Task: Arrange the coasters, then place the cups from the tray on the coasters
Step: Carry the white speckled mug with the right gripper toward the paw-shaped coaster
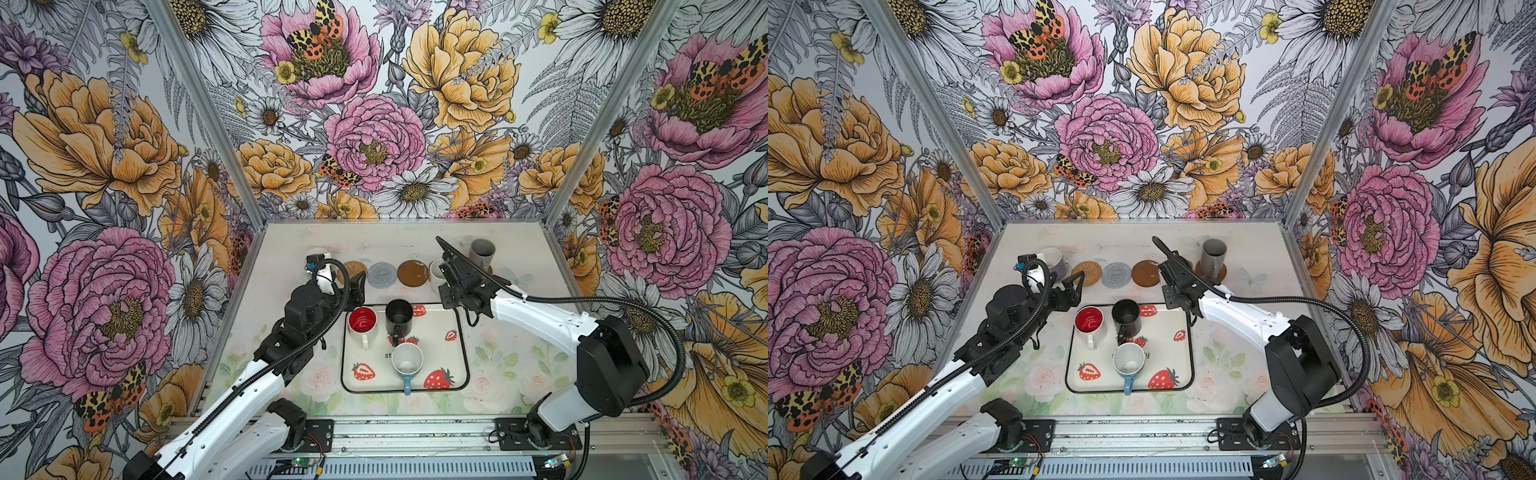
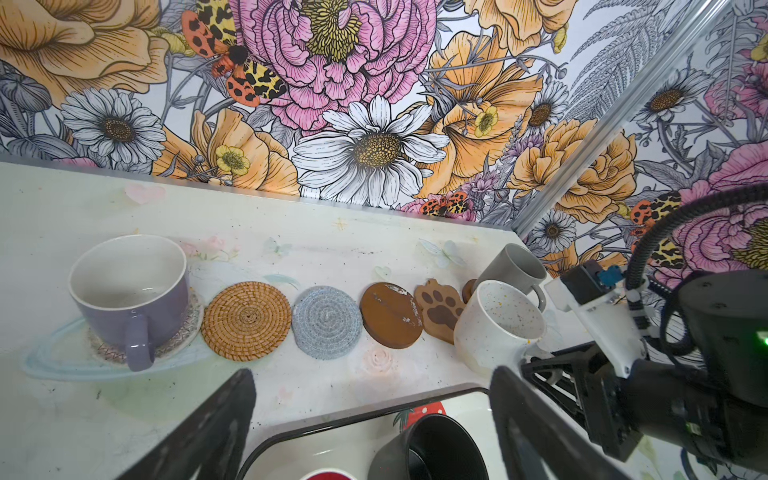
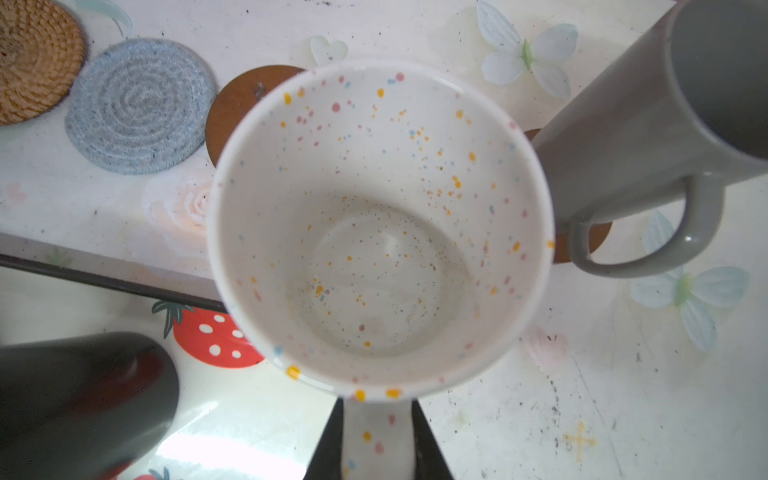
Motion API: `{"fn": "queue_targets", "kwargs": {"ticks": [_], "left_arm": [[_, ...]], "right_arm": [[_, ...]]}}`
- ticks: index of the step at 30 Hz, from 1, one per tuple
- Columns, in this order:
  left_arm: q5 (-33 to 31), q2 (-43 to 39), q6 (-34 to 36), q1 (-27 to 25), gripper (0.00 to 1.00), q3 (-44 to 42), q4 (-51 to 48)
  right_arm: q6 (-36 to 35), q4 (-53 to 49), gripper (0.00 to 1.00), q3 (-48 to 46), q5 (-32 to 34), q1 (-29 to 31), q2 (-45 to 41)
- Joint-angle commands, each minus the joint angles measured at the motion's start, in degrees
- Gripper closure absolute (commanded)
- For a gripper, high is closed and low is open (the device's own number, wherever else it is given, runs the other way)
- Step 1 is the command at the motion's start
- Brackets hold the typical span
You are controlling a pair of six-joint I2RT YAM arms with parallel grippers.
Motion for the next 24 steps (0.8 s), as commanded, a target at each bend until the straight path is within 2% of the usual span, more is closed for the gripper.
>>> {"fn": "queue_targets", "kwargs": {"ticks": [1, 13, 14, 24], "left_arm": [[-1.8, -0.9, 0.5, 0.7, 0.11, -0.8, 3.0], [-1.8, 0.5, 0.8, 2.0, 0.12, -3.0, 8.9], [-3.3, 0.7, 0.8, 2.3, 0.12, -3.2, 9.5], [-3.4, 2.2, 0.5, 2.9, 0.12, -3.9, 11.8]], "right_arm": [[-1.6, 7.3, 1.0, 4.4, -0.5, -1.9, 0.7], [-2.4, 11.5, 1.0, 8.2, -3.4, -6.0, 8.4], [-2.5, 11.7, 1.0, 8.6, -3.6, -6.3, 9.0], [-2.0, 15.2, 1.0, 8.6, -4.3, -7.9, 11.6]]}}
